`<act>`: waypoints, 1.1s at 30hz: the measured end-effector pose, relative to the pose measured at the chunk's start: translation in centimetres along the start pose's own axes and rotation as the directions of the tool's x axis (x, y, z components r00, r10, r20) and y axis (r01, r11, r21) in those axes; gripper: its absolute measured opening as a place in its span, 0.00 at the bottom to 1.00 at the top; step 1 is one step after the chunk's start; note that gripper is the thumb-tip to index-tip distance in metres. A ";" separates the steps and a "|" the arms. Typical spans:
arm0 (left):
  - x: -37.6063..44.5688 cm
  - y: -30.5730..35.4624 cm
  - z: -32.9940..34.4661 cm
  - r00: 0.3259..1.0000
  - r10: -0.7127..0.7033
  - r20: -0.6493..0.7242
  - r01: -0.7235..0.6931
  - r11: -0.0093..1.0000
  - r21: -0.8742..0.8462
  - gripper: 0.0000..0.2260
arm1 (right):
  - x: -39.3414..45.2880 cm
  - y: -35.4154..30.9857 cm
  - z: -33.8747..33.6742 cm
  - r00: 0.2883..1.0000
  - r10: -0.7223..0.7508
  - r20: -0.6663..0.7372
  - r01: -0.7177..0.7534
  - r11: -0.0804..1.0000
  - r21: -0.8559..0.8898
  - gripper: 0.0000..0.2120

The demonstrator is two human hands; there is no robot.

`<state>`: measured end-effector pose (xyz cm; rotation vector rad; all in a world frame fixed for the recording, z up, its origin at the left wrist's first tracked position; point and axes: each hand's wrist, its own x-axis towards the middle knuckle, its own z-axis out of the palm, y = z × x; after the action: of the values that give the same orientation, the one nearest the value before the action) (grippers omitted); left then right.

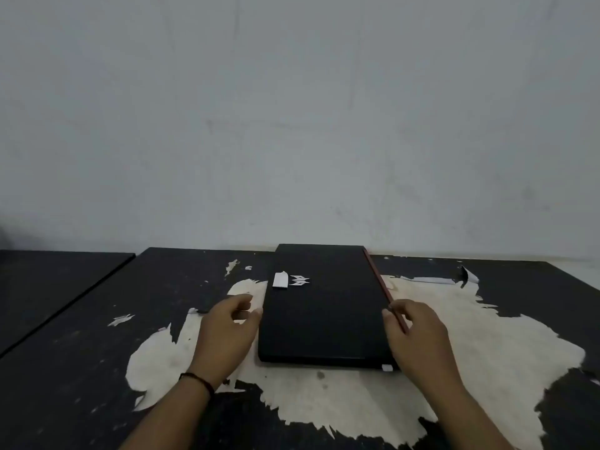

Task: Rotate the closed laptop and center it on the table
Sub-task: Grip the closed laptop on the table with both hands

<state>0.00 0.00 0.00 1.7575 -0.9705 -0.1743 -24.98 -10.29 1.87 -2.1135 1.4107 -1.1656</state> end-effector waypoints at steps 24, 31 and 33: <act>1.2 -1.5 3.4 0.928 -0.238 0.286 0.280 0.953 -0.114 0.44 | -0.4 3.1 2.3 0.908 0.373 0.190 -0.319 0.911 -0.262 0.33; 2.2 -0.9 4.6 0.901 -0.268 0.340 0.301 0.952 -0.047 0.44 | -1.0 2.1 1.8 0.946 0.292 0.143 -0.296 0.955 0.007 0.27; 2.1 -0.9 5.0 0.897 -0.270 0.351 0.323 0.941 -0.101 0.43 | -1.1 1.8 1.7 0.939 0.316 0.135 -0.330 0.939 0.100 0.26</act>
<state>-0.86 -4.96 -2.16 1.7527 -0.8891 -0.7481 -24.91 -10.37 -0.82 -1.7528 1.5207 -0.9552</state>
